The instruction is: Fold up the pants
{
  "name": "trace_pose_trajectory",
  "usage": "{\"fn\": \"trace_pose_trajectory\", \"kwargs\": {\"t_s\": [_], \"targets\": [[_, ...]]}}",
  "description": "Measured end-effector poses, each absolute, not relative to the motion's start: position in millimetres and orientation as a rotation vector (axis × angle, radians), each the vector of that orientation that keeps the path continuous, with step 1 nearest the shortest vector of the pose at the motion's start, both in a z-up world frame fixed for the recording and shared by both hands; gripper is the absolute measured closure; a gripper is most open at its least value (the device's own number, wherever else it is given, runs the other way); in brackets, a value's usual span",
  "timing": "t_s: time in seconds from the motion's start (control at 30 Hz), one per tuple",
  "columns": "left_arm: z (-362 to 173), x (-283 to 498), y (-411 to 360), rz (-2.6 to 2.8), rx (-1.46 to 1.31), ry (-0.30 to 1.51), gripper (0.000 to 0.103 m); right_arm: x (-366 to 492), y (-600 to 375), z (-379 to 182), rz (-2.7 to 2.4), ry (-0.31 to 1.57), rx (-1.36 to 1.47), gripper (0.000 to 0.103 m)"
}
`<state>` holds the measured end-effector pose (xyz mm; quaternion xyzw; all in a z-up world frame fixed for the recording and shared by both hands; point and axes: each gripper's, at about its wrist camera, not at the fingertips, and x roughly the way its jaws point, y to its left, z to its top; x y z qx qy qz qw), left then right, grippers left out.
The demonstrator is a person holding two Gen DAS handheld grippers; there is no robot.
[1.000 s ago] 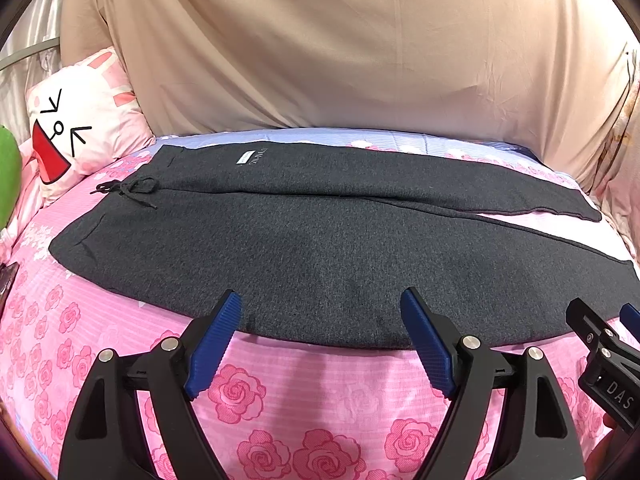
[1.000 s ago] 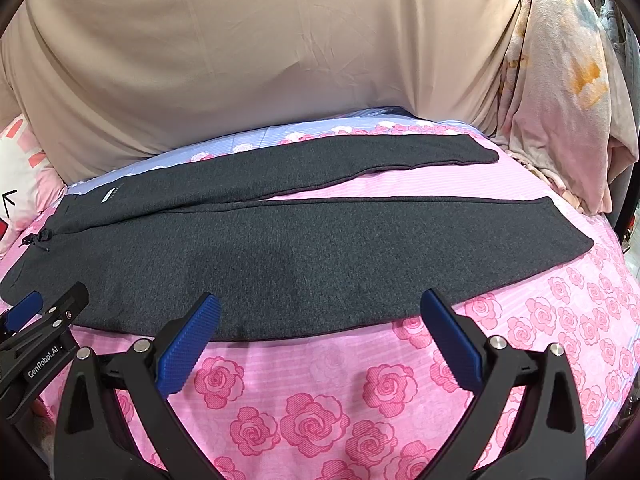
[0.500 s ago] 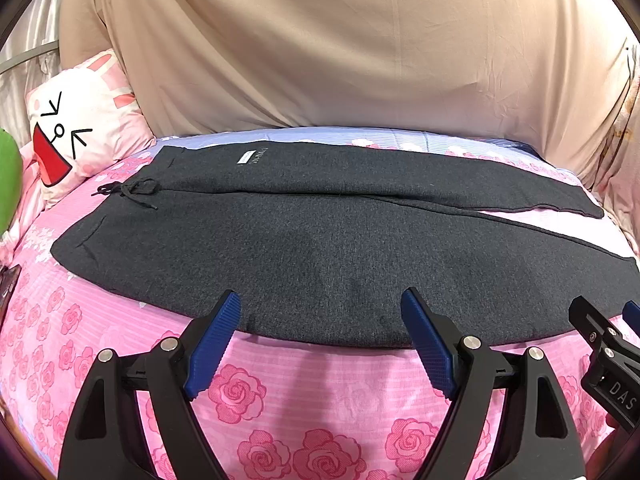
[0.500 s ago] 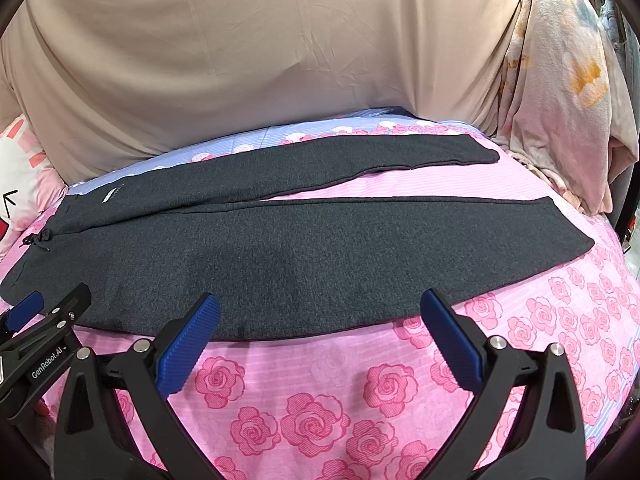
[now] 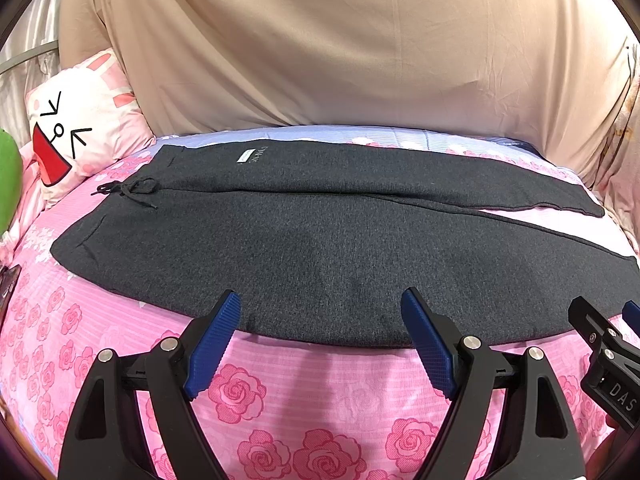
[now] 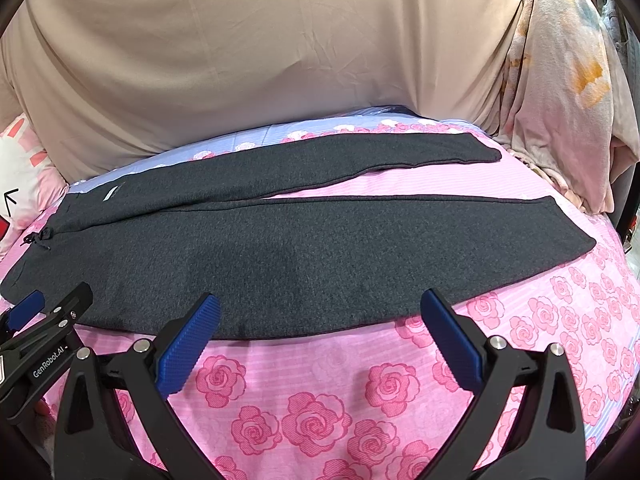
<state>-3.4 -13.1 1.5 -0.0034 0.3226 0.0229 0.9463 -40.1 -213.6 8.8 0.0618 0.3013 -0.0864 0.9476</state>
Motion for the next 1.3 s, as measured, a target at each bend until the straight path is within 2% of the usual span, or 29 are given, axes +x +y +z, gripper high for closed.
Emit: {"fn": "trace_pose_trajectory", "kwargs": {"t_s": [1.0,1.1,1.3], "targets": [[1,-1,-14,0.049,0.0,0.67,0.023,-40,-212,8,-0.175,0.617,0.129,0.005],[1,-2,-12,0.048,-0.008,0.67,0.016,-37,-213,5,-0.156,0.638,0.146,0.005],[12,6,26,-0.085,-0.167,0.678,0.016,-21,-260,5,-0.025,0.683,0.28,0.005]]}}
